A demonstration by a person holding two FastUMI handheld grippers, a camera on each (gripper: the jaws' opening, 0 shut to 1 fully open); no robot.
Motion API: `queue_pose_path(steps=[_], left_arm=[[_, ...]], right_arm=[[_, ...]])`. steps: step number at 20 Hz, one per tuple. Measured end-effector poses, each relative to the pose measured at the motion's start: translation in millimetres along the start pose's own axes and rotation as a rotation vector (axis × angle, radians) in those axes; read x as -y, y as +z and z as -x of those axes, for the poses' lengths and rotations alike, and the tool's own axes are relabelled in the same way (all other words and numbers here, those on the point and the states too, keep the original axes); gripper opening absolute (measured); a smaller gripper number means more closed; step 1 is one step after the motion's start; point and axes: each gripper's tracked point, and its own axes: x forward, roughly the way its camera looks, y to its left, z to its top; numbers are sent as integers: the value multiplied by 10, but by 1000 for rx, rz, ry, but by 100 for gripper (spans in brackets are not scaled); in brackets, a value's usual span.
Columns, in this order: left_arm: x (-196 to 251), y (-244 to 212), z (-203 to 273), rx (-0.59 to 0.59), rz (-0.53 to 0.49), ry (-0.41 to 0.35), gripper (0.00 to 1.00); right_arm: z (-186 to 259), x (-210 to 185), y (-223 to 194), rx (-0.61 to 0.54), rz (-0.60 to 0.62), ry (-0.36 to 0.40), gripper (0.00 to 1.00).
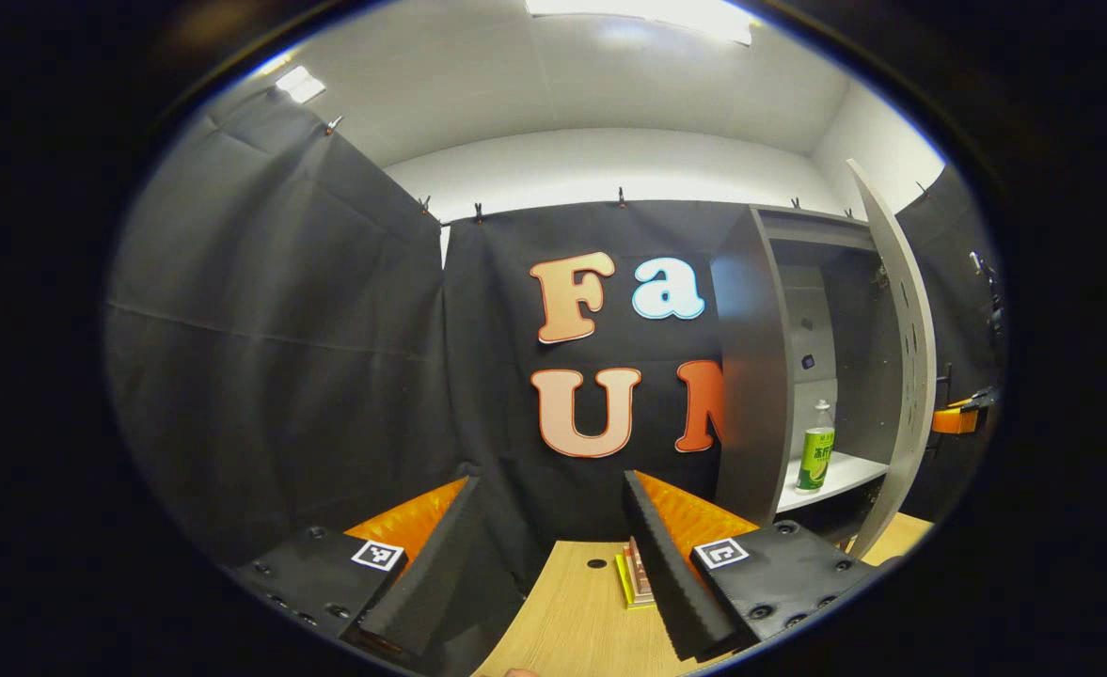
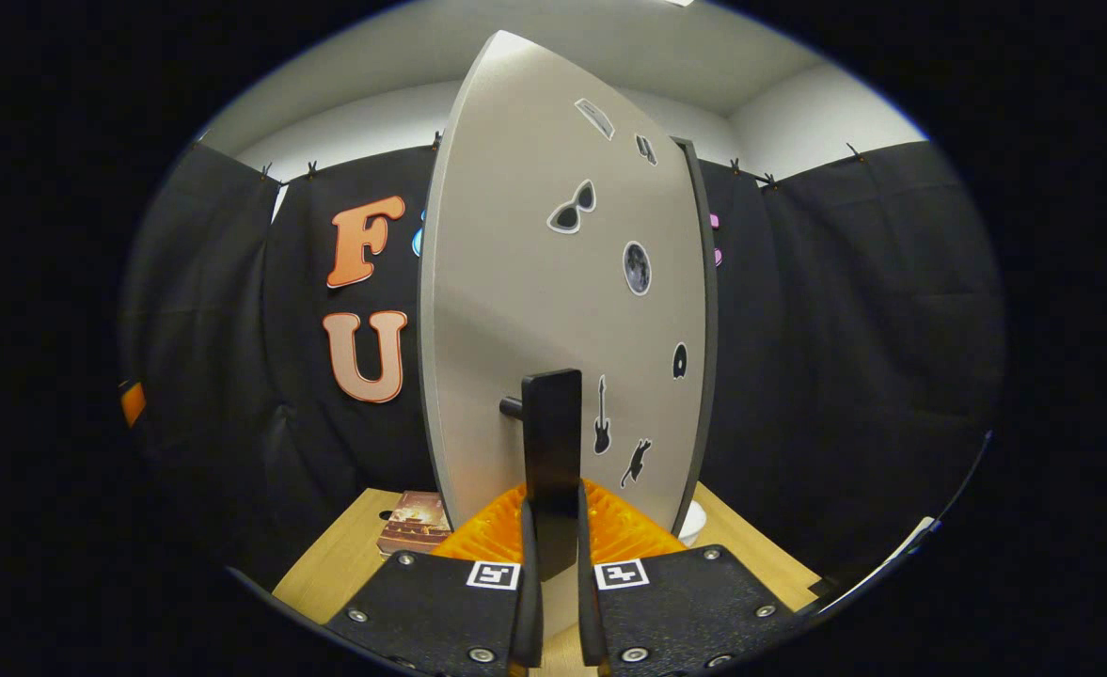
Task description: Open the cabinet door with the right hand, grasp the bottle in the cabinet with the left hand and place it on the coaster, then close the cabinet door with the right hand.
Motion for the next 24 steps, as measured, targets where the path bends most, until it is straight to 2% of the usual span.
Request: queue_pose_path(steps=[1, 3, 5, 6, 7, 9, 11, 12, 14, 17, 18, 19, 20, 24], left_arm=[[61, 15, 12, 2, -1, -8, 96], [196, 24, -1, 5, 3, -29, 94], [374, 16, 14, 6, 9, -51, 96], [451, 27, 22, 7, 10, -60, 96], [526, 34, 13, 8, 12, -69, 96], [722, 43, 4, 9, 19, -91, 96], [950, 63, -5, 11, 27, -118, 93], [1039, 79, 7, 14, 27, -128, 93], [1205, 100, 15, 16, 21, -140, 93], [1434, 97, 42, 14, 15, -146, 96], [1503, 109, 56, 15, 15, -146, 96], [1561, 98, 46, 13, 17, -145, 93], [1634, 93, 53, 10, 19, -145, 93], [1989, 69, 47, -8, 44, -159, 93]], right_arm=[[58, 80, -3, 0, 6, -9, 15], [170, 266, -16, 0, 25, -39, 15], [287, 473, -13, -3, 37, -75, 14], [346, 577, -14, -4, 36, -93, 17], [399, 691, -7, -4, 40, -108, 14], [465, 865, -21, -1, 65, -124, 14], [512, 997, -8, 0, 63, -122, 13], [539, 1051, -2, -1, 48, -111, 8], [567, 1150, -2, 2, 23, -89, 8], [589, 1378, -16, 8, 23, -83, 8], [591, 1463, -18, 9, 20, -83, 4], [615, 1553, -21, 9, 15, -84, 8], [624, 1647, -10, 11, 9, -85, 3], [638, 1974, -11, 12, 3, -56, 1]])
